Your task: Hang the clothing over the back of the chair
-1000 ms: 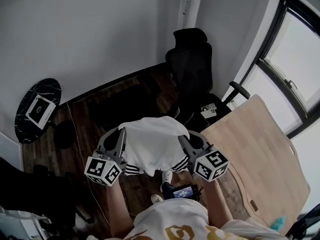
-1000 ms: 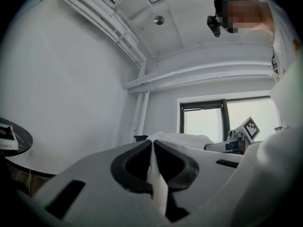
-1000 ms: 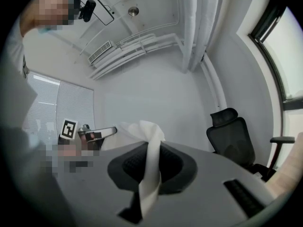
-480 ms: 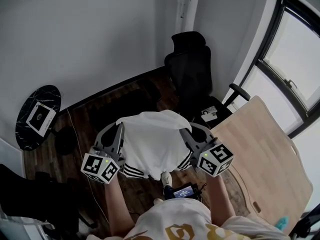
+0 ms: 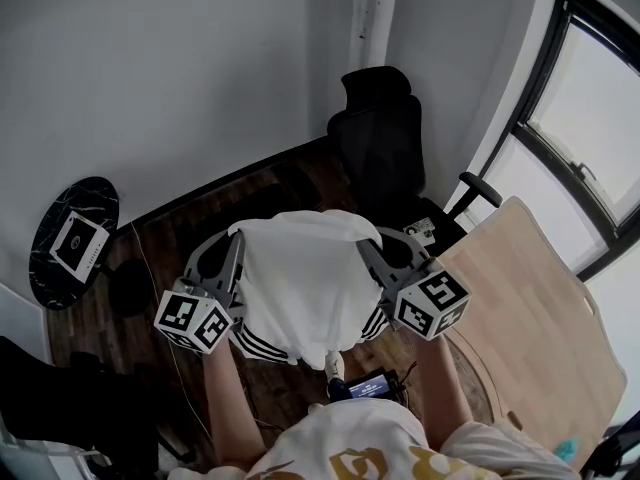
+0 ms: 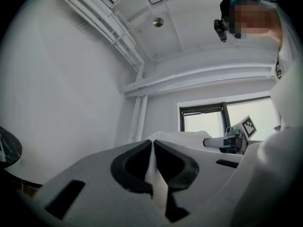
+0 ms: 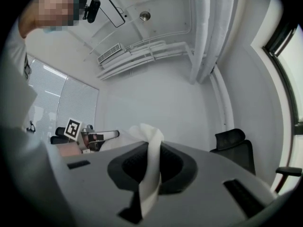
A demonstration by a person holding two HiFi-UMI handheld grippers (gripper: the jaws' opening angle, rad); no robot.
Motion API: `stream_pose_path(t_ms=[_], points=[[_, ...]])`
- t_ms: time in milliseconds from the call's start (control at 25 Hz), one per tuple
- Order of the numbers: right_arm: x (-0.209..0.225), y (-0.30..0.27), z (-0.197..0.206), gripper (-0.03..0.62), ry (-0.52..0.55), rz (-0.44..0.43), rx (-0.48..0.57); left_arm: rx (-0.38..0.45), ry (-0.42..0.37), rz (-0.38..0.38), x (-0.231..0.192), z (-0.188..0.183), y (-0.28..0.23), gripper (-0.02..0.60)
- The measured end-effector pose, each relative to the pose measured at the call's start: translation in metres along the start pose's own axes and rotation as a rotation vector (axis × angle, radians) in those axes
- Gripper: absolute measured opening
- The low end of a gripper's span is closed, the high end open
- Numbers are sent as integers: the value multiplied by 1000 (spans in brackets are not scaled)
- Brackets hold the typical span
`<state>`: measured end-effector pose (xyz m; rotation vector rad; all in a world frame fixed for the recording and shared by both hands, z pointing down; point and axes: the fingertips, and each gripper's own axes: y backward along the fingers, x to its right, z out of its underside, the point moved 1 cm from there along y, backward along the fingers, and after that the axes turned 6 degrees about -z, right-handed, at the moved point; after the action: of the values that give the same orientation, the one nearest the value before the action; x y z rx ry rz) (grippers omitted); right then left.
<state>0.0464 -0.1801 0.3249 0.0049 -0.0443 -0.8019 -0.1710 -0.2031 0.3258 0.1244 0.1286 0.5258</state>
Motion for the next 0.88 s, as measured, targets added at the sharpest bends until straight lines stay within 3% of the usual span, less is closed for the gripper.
stream_pose_path(t_ms=[640, 880], points=[[55, -81, -38, 32, 91, -28, 16, -18, -12, -39, -54, -12, -65, 29], [74, -110, -18, 32, 122, -44, -51, -79, -36, -63, -75, 8, -82, 29]])
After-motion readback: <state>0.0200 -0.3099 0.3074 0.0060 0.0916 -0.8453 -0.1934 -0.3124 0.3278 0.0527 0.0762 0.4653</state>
